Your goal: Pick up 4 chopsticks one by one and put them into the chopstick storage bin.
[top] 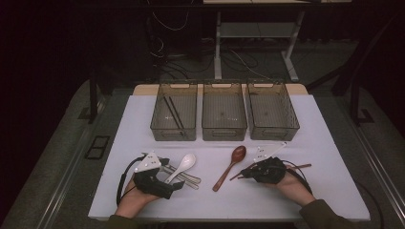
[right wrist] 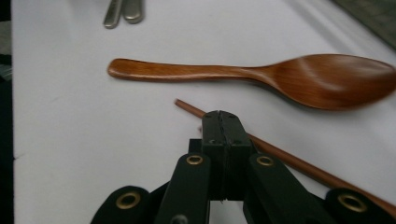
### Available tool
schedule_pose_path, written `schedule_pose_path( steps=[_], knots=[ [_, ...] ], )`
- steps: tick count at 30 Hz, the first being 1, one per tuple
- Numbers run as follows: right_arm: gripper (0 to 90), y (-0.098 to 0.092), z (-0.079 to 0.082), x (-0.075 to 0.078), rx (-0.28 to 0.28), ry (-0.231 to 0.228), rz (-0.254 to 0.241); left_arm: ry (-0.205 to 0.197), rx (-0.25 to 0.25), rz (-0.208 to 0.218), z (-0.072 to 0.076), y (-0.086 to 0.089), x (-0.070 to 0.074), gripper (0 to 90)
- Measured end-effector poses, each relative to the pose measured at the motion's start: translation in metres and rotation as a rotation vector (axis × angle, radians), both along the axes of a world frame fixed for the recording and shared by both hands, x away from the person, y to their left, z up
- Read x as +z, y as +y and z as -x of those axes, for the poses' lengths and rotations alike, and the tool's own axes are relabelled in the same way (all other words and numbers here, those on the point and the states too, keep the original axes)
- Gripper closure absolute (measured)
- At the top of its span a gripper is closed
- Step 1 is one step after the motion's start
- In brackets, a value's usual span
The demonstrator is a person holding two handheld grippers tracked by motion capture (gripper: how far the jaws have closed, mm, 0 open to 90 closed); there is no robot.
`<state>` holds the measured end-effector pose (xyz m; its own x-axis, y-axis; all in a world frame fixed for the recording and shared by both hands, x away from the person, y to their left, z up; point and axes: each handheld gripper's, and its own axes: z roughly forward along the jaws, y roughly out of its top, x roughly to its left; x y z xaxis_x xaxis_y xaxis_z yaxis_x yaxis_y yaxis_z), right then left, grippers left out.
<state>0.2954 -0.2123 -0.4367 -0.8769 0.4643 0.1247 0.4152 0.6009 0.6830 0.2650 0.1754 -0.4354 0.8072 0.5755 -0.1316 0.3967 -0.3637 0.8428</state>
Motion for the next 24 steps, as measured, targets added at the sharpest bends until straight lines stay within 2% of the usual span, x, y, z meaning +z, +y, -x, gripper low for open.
schedule_pose_path(
  steps=[8,15,24],
  knots=[
    [89.5,-0.043,-0.009,0.007,-0.116,-0.014,0.03,0.001,-0.002,0.0,0.0,0.0,0.0,0.0],
    [89.5,-0.096,-0.014,0.011,-0.266,-0.039,0.068,0.001,0.001,0.003,0.0,0.0,0.0,0.0],
    [89.6,-0.166,-0.015,0.008,-0.445,-0.022,0.078,0.005,0.003,0.001,0.0,0.0,0.0,0.0]
  ],
)
